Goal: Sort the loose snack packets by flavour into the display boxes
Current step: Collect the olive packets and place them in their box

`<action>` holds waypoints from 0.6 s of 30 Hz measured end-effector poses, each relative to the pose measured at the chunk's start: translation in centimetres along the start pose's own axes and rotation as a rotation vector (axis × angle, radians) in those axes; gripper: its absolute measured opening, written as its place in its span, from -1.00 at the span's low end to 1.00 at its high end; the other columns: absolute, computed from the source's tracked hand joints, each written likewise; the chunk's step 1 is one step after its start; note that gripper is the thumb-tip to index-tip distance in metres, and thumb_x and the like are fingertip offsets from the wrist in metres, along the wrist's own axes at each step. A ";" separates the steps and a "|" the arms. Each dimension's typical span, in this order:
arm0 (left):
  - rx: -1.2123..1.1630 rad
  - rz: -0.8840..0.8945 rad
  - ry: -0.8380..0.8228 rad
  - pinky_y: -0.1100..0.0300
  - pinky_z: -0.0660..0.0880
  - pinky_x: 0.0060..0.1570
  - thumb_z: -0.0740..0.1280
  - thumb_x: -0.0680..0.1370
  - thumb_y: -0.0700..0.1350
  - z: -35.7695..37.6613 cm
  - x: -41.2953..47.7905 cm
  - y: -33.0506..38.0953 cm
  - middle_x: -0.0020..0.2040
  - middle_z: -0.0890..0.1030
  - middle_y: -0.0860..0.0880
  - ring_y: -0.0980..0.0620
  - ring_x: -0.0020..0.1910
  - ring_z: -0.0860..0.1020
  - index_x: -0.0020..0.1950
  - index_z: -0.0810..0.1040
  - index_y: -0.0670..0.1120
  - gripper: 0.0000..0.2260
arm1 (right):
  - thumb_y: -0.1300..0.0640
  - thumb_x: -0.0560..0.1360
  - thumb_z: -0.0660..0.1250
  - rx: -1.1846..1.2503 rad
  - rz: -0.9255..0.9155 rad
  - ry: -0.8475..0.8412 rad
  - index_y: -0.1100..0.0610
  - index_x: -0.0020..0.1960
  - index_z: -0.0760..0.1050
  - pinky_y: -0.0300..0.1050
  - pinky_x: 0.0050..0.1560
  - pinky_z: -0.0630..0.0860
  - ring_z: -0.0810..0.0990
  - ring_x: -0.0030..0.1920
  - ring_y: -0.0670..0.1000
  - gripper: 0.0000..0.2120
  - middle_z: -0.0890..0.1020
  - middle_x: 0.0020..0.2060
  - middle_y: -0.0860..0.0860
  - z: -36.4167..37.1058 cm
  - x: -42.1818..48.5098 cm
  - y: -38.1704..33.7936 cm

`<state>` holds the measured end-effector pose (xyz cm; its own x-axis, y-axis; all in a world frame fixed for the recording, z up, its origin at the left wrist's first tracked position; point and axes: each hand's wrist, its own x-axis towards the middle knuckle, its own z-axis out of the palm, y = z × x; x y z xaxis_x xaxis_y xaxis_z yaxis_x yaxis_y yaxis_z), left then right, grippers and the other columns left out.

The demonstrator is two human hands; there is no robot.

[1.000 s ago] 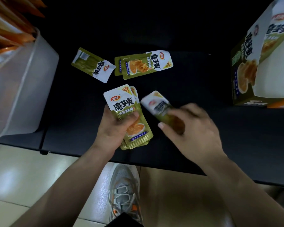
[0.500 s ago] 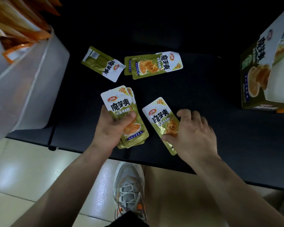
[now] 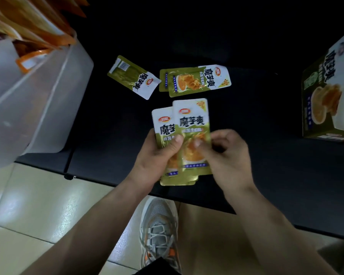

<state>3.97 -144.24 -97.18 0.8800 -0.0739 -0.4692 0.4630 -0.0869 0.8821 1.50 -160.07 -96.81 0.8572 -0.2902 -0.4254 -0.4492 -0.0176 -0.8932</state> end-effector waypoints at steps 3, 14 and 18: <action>-0.045 -0.001 0.018 0.10 0.63 -0.08 0.49 0.45 0.00 0.1 0.1 0.4 0.09 0.70 -0.11 -0.08 0.02 0.70 0.28 0.47 -0.17 -0.52 | -0.08 0.34 0.59 -0.167 0.010 -0.107 -0.03 -0.13 0.56 -0.18 -0.19 0.59 0.63 -0.20 -0.18 -0.75 0.63 -0.20 -0.11 1.1 0.3 -0.2; -0.039 -0.057 0.215 -0.11 0.64 0.04 0.49 0.44 -0.01 -2.7 1.1 1.0 0.07 0.72 -0.05 -0.06 0.01 0.71 0.28 0.53 -0.07 -0.56 | -0.18 0.63 0.11 -1.265 -0.537 -0.205 -0.02 0.60 0.12 0.13 0.55 0.04 0.12 0.56 0.10 -0.41 0.14 0.58 0.01 0.8 10.1 -2.9; -0.050 -0.088 0.255 0.00 0.67 -0.08 0.46 0.52 -0.10 -3.2 1.2 0.7 0.03 0.73 -0.05 -0.05 -0.02 0.72 0.27 0.53 -0.09 -0.65 | -0.17 0.49 0.35 -1.163 -0.672 -0.102 0.08 0.13 0.57 0.15 0.20 0.45 0.46 0.20 0.15 -0.63 0.51 0.15 0.04 -1.4 6.7 -0.5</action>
<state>5.69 -141.18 -96.94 0.8314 0.1848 -0.5240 0.5380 -0.0320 0.8423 7.14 -163.37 -98.99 0.9859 0.1669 -0.0116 0.1550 -0.9373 -0.3122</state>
